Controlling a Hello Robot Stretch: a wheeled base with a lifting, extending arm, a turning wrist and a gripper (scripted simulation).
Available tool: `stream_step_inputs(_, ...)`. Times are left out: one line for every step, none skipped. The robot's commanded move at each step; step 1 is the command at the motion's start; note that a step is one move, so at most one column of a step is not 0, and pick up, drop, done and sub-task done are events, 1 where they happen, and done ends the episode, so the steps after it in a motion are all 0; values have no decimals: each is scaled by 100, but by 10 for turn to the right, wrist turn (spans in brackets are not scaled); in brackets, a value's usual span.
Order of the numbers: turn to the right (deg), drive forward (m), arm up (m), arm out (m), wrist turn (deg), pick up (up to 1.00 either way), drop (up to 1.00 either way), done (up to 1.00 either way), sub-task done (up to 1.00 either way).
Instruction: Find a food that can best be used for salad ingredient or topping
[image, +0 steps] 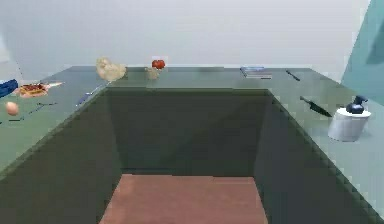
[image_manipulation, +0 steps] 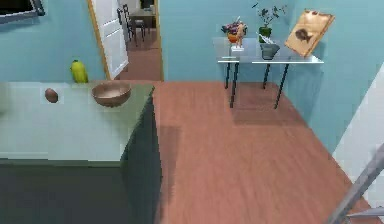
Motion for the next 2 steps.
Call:
stream_step_inputs(0, 95, 0, 0, 0, 0, 0, 0, 0)
stream_step_inputs(-150, 0, 0, 0, 0, 0, 0, 0, 0)
